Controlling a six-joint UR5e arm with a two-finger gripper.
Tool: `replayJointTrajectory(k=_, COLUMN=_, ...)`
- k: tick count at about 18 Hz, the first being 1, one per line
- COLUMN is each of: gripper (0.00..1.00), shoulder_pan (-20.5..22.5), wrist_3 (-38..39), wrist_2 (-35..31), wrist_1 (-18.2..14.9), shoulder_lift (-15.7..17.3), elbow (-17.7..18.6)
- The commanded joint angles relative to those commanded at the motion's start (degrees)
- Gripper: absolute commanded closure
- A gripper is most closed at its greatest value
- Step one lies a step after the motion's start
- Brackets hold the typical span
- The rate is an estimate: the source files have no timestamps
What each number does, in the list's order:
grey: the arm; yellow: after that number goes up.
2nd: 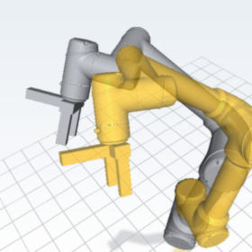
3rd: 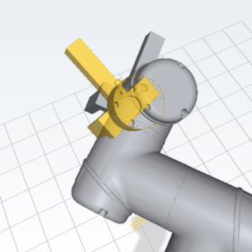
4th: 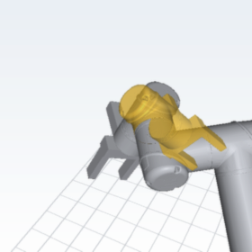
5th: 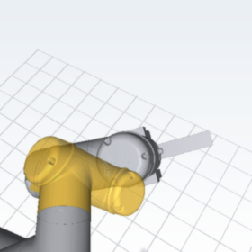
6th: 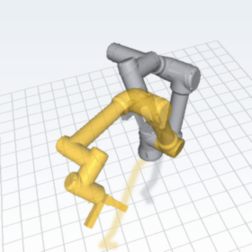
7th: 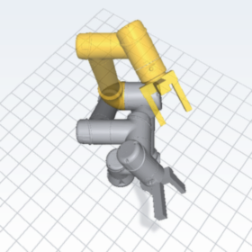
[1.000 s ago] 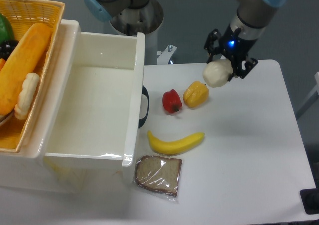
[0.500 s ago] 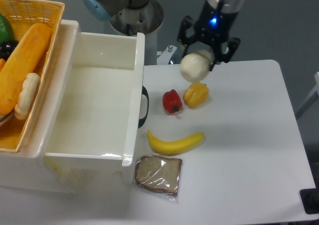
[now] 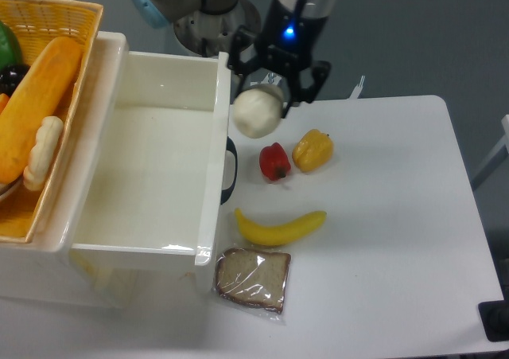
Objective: Place the pear in the upper white drawer
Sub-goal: 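Carry the held pear over toward the open white drawer, then lower the pear into the drawer and open the gripper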
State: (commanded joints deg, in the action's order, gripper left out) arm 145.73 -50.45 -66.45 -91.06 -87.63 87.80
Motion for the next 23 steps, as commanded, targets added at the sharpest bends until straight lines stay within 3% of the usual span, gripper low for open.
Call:
replayJointTrajectory(k=6, gripper=0.49, shoulder_pan=-4.75, wrist_3=0.97, wrist_2=0.09, wrist_1=0.00, shoulder_lift=-0.26, elbow=1.05)
replayJointTrajectory(k=12, gripper=0.14, shoulder_pan=-6.95, wrist_3=0.27, wrist_2=-0.09, wrist_1=0.26, shoulder_lift=-0.88, elbow=1.58)
replayJointTrajectory(k=15, gripper=0.03, shoulder_pan=-7.39, wrist_3=0.36, wrist_2=-0.09, wrist_1=2.28, shoulder_lift=-0.88, elbow=2.02)
replayJointTrajectory(k=23, gripper=0.00, shoulder_pan=-7.57, wrist_3=0.27, wrist_2=-0.26, wrist_1=2.72, shoulder_lift=-0.97, elbow=1.93)
